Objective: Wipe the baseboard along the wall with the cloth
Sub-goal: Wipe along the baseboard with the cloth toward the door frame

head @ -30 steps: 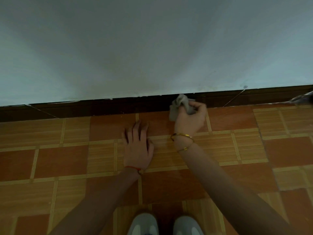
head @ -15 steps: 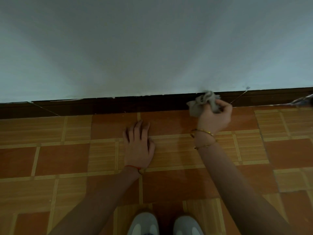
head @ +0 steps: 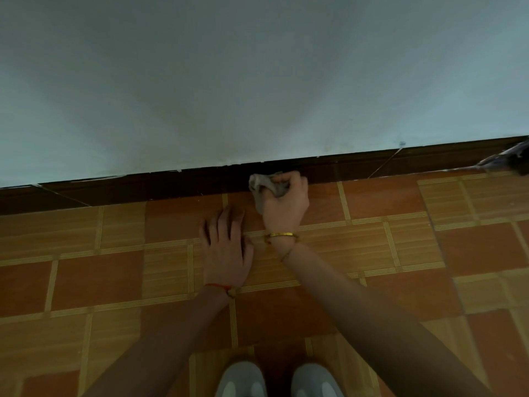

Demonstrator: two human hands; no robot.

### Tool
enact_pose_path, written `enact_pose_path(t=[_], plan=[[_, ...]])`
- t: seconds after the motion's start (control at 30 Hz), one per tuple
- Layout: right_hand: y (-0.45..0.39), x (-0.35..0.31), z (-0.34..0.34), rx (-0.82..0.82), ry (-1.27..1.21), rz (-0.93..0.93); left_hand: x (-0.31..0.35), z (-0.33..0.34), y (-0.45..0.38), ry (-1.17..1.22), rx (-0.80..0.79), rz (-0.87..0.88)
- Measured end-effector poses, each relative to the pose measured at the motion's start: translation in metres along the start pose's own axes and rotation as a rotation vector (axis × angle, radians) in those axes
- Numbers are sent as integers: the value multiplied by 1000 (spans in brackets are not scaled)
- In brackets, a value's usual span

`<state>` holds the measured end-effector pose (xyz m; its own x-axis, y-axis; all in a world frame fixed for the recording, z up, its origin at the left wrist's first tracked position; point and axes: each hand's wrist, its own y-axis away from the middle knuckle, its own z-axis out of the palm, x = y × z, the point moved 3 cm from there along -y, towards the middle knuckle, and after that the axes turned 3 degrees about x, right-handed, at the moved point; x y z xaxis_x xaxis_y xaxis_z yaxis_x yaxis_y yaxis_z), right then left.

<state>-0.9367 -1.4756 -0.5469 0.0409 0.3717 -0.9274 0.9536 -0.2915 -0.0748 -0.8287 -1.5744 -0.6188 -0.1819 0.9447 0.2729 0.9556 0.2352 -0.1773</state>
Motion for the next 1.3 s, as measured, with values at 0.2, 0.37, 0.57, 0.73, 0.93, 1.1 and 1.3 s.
enact_pose_path(t=[0.2,0.37,0.57,0.73,0.93,1.1,1.3], plan=[[-48,30,-60,341,132,220,1,-2,0,35,5,-13],[-51,23,-64,317,79,156,1,-1,-1,19,-12,-14],[-37,0,-51,165,-22,24,0,-1,0,33,13,-4],[-71,9,-99,390,-20,80,1,-2,0,38,-6,-10],[-81,14,-106,424,1,91,2,-2,-1,47,-29,-29],[-49,4,-65,186,9,17,3,-2,-1,35,-22,-26],[-47,12,-61,168,25,6,1,-2,0,38,-11,-16]])
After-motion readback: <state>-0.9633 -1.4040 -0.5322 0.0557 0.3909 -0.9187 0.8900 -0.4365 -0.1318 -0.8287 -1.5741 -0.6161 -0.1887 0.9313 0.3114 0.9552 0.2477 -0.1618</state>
